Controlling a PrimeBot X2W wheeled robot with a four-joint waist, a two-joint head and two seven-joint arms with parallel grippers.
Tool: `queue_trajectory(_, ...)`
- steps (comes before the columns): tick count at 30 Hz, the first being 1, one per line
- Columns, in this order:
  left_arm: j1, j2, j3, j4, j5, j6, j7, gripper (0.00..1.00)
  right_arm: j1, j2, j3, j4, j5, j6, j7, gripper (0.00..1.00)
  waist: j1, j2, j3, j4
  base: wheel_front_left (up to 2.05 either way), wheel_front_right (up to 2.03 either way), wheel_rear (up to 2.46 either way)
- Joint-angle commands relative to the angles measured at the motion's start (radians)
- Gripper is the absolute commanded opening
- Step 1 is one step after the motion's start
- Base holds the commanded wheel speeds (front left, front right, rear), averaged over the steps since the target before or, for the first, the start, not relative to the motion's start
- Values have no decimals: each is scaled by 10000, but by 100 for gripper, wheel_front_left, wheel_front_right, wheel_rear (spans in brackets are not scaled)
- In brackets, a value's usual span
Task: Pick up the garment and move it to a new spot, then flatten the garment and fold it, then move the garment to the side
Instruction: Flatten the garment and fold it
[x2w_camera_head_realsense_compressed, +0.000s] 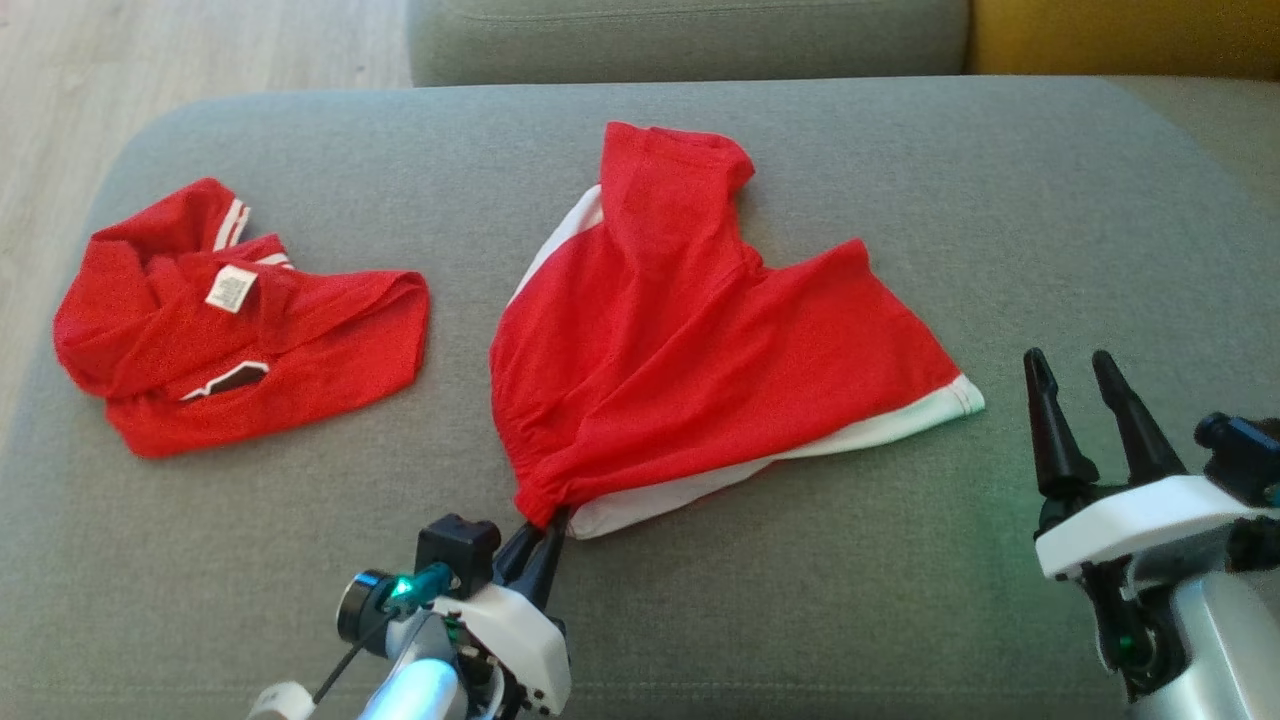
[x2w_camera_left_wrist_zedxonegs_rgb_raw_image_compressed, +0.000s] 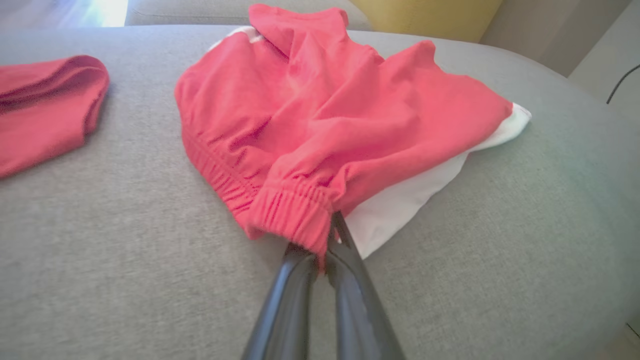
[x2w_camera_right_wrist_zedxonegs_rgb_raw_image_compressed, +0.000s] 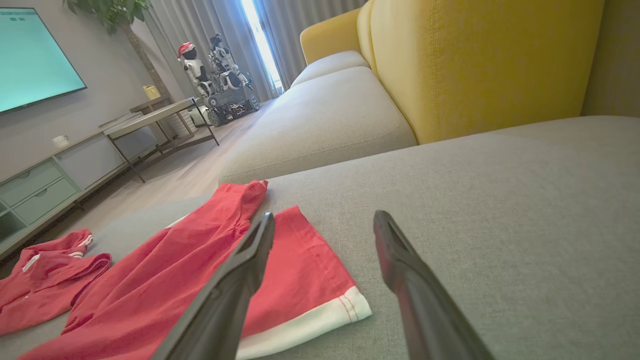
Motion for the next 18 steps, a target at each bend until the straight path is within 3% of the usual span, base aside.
queue_trajectory(1, -378, 42, 425, -363, 121, 68, -123, 0, -392, 19, 43, -157, -89, -7, 35, 100, 0, 0, -45, 117, 0, 0, 0)
queue_trajectory(9, -161, 28, 858, -759, 294, 87, -124, 0, -503, 760, -370, 719, -227, -7, 370, 100, 0, 0, -127, 280, 0, 0, 0)
queue_trajectory(18, -70, 10, 874, -995, 502, 7, -124, 0, -1020, 1005, -459, 1888, -427, -7, 910, 100, 0, 0, 61, 321, 0, 0, 0)
